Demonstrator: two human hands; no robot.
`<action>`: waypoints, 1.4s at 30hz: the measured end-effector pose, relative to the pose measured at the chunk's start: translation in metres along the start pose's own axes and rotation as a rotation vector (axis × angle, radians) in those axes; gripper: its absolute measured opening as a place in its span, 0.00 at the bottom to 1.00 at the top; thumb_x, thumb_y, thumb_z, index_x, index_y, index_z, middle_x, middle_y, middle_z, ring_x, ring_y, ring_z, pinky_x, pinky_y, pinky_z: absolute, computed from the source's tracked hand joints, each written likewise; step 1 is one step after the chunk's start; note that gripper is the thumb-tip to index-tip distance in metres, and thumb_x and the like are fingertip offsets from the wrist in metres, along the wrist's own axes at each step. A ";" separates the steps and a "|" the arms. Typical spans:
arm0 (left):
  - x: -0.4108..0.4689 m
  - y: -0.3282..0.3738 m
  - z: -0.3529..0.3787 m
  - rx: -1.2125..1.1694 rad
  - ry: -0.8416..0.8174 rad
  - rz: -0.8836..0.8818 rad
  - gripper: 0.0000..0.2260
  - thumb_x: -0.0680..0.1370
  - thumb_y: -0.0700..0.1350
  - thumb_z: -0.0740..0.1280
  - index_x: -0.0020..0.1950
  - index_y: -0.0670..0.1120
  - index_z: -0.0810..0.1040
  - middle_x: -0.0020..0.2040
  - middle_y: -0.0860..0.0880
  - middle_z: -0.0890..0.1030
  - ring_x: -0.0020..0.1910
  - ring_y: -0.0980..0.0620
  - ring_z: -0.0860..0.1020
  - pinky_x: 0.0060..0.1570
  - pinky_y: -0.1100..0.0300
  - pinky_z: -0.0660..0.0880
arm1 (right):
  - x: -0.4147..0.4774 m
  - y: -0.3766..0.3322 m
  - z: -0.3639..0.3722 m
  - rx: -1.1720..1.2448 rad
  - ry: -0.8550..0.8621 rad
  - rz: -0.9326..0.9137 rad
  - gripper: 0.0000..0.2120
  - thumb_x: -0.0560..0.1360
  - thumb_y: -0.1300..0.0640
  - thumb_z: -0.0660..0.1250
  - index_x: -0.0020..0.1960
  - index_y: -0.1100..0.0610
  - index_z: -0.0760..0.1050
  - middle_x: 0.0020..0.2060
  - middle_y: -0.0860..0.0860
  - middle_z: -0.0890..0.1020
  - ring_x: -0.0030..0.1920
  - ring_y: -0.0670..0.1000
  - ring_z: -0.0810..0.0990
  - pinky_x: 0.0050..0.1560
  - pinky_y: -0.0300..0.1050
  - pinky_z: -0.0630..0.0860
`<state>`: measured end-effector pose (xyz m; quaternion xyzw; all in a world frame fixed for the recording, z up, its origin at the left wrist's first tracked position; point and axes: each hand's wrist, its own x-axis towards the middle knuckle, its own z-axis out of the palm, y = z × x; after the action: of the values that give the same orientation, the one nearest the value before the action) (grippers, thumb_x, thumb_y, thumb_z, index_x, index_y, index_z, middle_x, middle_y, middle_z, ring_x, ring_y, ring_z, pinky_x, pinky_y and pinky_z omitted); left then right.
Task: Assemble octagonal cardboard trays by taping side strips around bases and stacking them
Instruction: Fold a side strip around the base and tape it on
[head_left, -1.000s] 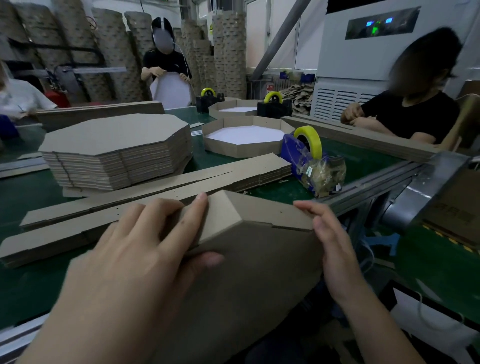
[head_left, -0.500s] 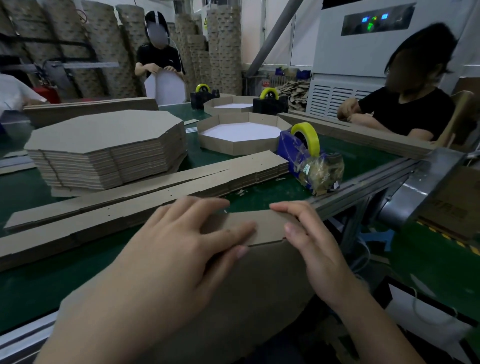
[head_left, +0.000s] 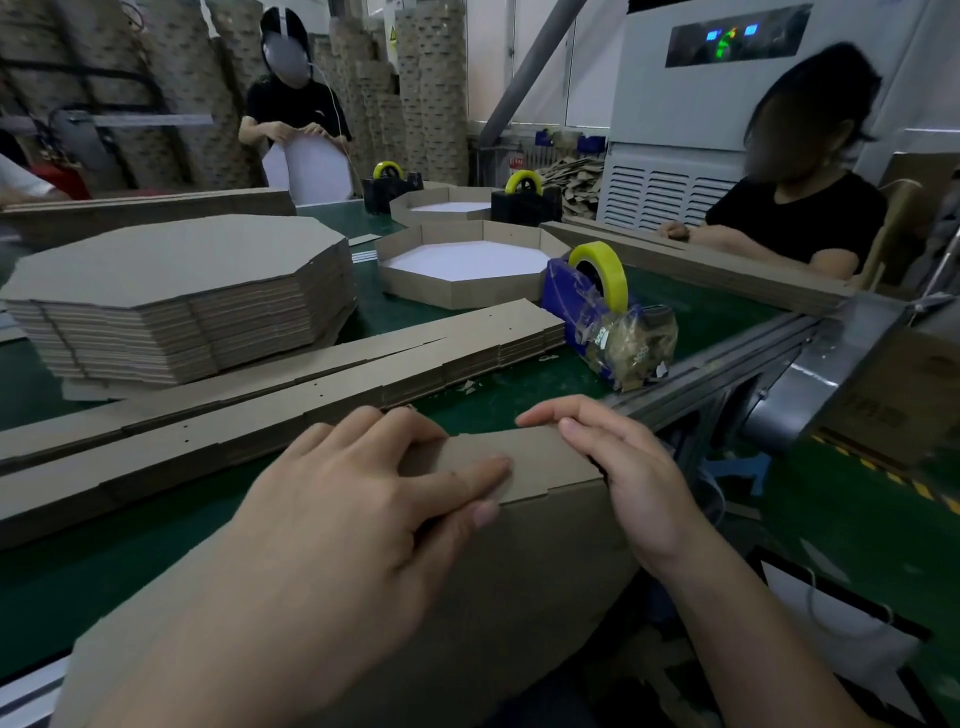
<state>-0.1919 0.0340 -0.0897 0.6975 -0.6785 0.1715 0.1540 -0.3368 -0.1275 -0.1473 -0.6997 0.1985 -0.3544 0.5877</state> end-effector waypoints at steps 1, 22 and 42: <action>0.000 -0.001 0.001 0.007 0.007 0.006 0.17 0.76 0.58 0.56 0.57 0.63 0.81 0.48 0.52 0.81 0.42 0.49 0.79 0.33 0.57 0.74 | 0.000 0.000 0.000 -0.016 -0.009 0.003 0.14 0.81 0.64 0.55 0.51 0.58 0.80 0.38 0.49 0.83 0.39 0.43 0.80 0.38 0.32 0.74; 0.008 -0.006 0.011 0.003 0.067 0.038 0.17 0.76 0.58 0.56 0.56 0.62 0.81 0.46 0.52 0.81 0.40 0.48 0.80 0.32 0.56 0.73 | 0.170 -0.003 -0.157 -0.874 0.355 0.467 0.16 0.75 0.43 0.64 0.45 0.56 0.78 0.35 0.54 0.73 0.33 0.52 0.70 0.32 0.43 0.65; 0.009 -0.006 0.009 0.004 0.054 0.044 0.17 0.76 0.59 0.56 0.56 0.62 0.81 0.46 0.52 0.82 0.40 0.49 0.80 0.31 0.56 0.75 | 0.173 -0.021 -0.158 -0.124 0.394 0.731 0.10 0.76 0.58 0.68 0.36 0.57 0.75 0.19 0.46 0.66 0.26 0.43 0.63 0.38 0.49 0.74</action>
<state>-0.1856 0.0225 -0.0938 0.6779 -0.6888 0.1951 0.1670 -0.3388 -0.3507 -0.0720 -0.5360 0.5635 -0.2369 0.5822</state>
